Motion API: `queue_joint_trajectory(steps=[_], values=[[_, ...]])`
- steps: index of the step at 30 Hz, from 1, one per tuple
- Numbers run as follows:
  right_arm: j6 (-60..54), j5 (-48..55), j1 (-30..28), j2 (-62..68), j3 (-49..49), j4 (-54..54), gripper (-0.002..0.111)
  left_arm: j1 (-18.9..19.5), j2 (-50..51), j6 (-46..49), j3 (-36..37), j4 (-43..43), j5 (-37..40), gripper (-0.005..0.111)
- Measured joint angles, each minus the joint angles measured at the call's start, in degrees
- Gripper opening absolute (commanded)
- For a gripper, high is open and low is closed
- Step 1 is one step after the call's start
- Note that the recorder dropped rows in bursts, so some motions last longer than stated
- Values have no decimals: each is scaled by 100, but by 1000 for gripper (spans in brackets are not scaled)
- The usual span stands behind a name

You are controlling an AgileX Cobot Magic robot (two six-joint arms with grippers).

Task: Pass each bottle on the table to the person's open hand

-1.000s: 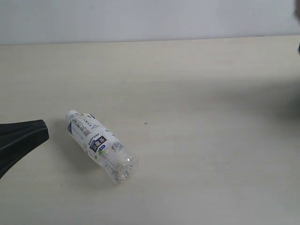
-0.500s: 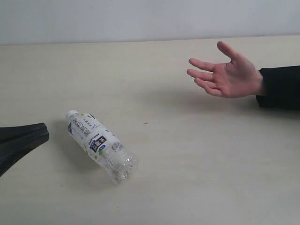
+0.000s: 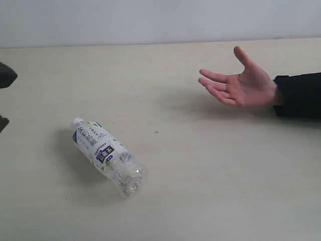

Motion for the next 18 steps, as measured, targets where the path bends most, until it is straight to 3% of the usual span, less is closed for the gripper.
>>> queue_joint_trajectory(steps=[4, 12, 14, 18], values=[[0, 0, 0, 0, 0, 0, 0, 35, 1062, -446, -692, -178, 1284, 0], [0, 0, 0, 0, 0, 0, 0, 35, 2583, -103, -1074, -913, 1592, 0], [0, 0, 0, 0, 0, 0, 0, 35, 2765, 221, -1098, -818, 1536, 0], [0, 0, 0, 0, 0, 0, 0, 35, 2992, 1865, -1108, -623, 1314, 0]])
